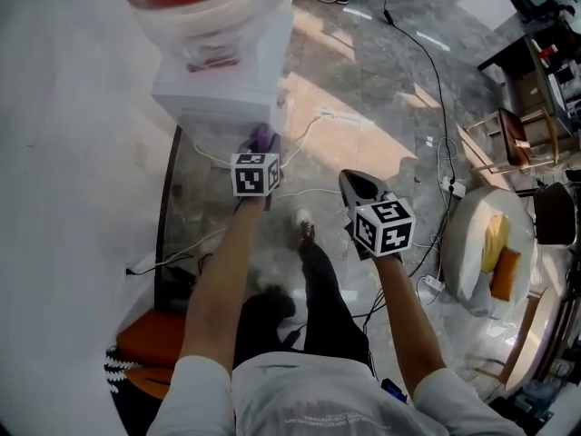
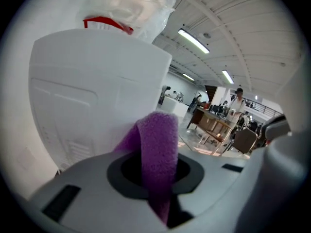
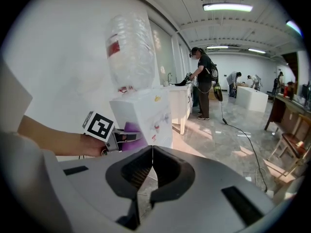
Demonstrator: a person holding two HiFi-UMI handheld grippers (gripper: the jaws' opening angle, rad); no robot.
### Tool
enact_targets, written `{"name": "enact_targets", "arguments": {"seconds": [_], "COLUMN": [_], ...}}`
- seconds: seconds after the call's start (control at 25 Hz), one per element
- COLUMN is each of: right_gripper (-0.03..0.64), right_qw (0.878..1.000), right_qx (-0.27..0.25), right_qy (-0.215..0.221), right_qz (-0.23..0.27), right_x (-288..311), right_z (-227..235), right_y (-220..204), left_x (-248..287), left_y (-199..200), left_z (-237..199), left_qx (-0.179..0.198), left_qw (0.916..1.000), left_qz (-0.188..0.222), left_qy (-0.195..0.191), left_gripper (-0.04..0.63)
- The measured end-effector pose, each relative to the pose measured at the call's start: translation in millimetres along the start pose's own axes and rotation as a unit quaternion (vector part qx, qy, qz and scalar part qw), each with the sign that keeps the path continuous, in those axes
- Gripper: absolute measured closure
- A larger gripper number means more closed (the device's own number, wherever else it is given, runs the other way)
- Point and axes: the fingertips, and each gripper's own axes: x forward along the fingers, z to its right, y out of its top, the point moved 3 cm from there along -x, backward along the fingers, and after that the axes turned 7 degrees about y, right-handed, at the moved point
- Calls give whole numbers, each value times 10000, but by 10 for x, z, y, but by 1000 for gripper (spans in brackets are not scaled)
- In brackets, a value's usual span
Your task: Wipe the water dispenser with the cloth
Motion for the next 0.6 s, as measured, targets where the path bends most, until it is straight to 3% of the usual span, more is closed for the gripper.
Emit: {"name": "enact_targets", "arguments": {"seconds": [0.16, 0.28, 0.4, 0.6], "right_gripper": [603, 603, 603, 603], "right_qw": [9999, 9996, 9991, 9973], "right_qx": [-64, -100, -235, -392], "right_qy": [25, 82, 223, 522], "right_qz": [-154, -264, -282, -349], "right_x": [-100, -58, 142, 586], "right_z": [-63, -142, -247, -455], "right_y": [20, 81, 167, 217], "left_x": [-121, -259, -381, -606], "left_y": [3, -98, -233, -514], "left_z": [132, 40, -310, -1039], "left_qx": [-107, -82, -160, -727], "left_qw": [9995, 9995, 9996, 9940], "left_qz": [-33, -160, -237, -261], "left_qy": [-312, -262, 58, 780], "left_gripper": [540, 540, 540, 540]}}
